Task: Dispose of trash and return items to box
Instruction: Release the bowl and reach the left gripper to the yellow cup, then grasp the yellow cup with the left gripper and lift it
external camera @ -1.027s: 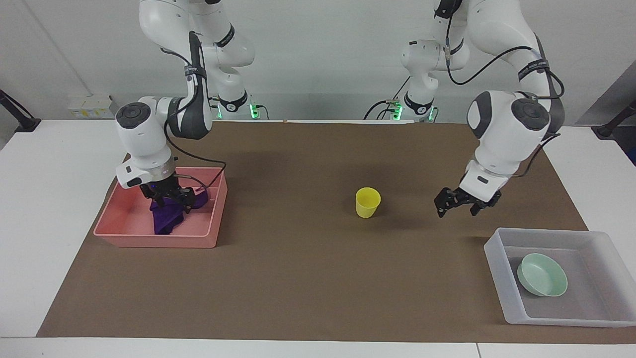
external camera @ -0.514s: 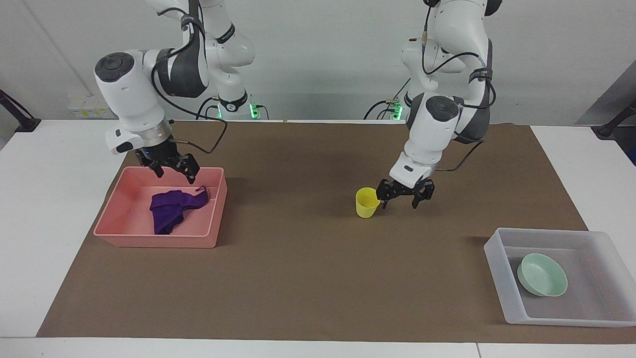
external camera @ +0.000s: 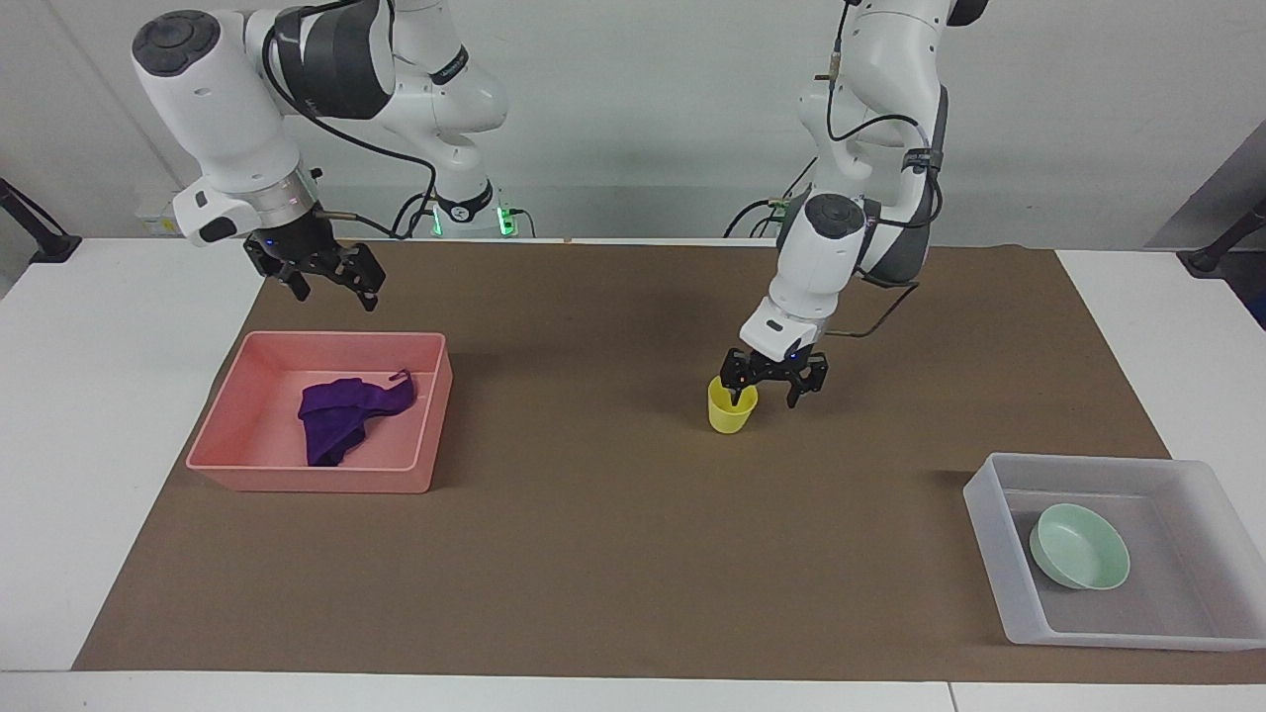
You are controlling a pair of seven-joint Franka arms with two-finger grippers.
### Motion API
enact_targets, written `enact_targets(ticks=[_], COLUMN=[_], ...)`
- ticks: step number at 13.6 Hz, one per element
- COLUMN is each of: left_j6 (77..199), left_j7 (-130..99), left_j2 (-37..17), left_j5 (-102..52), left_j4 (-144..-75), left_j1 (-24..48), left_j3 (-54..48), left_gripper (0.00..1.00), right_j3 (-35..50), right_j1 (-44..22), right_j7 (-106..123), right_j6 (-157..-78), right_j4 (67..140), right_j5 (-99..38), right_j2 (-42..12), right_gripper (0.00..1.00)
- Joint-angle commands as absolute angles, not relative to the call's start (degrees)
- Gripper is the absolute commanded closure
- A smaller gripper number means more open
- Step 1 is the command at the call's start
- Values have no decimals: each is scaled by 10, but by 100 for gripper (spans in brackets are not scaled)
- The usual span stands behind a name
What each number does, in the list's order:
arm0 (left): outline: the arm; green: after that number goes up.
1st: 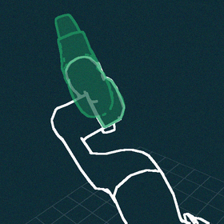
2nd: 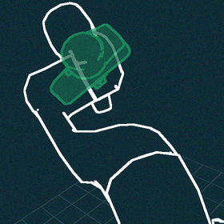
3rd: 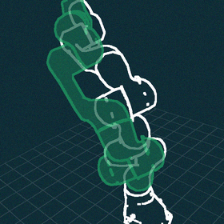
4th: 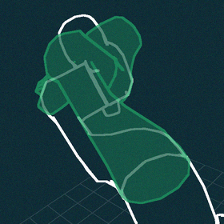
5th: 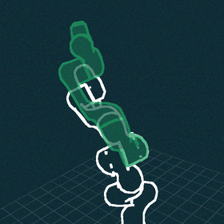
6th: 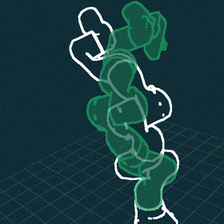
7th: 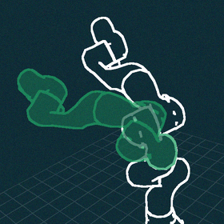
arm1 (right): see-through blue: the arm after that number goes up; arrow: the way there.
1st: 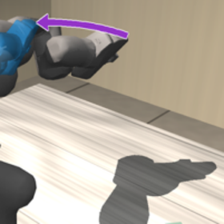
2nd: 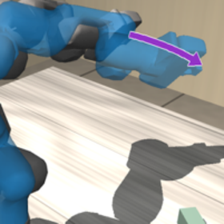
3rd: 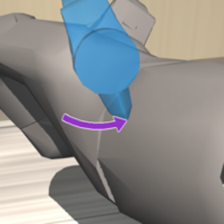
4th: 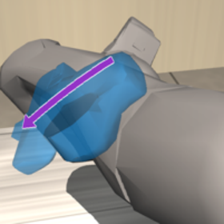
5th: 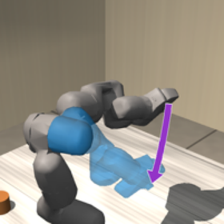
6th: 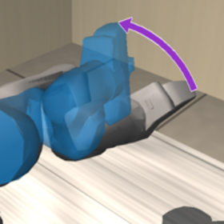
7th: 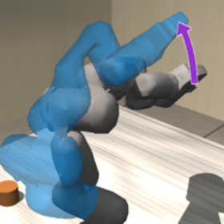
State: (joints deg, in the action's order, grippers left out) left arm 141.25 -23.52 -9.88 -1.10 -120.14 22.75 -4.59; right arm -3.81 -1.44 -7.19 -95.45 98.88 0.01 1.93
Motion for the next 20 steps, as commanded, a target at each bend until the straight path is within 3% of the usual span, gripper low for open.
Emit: enact_targets(ticks=[1,2,3,10,20], left_j6=[1432,1432,1432,1423,1297], left_j7=[-255,-257,-256,-251,-165], left_j2=[-86,-85,-85,-78,-76], left_j5=[2,2,2,1,3], left_j4=[-1223,-1229,-1230,-1208,-1065], left_j1=[237,238,240,235,100], left_j3=[-38,-38,-39,-35,-35], left_gripper=[76,98,100,100,100], right_j3=[-40,-40,-39,-40,-40], right_j1=[-4,-4,-4,3,3], right_j7=[-38,-30,-22,-8,-2], right_j6=[-930,-920,-900,-890,-908], right_j4=[983,971,950,956,963], right_j5=[-13,-13,-9,-5,-4], right_j2=[41,47,46,53,54], right_gripper=[0,0,0,0,0])
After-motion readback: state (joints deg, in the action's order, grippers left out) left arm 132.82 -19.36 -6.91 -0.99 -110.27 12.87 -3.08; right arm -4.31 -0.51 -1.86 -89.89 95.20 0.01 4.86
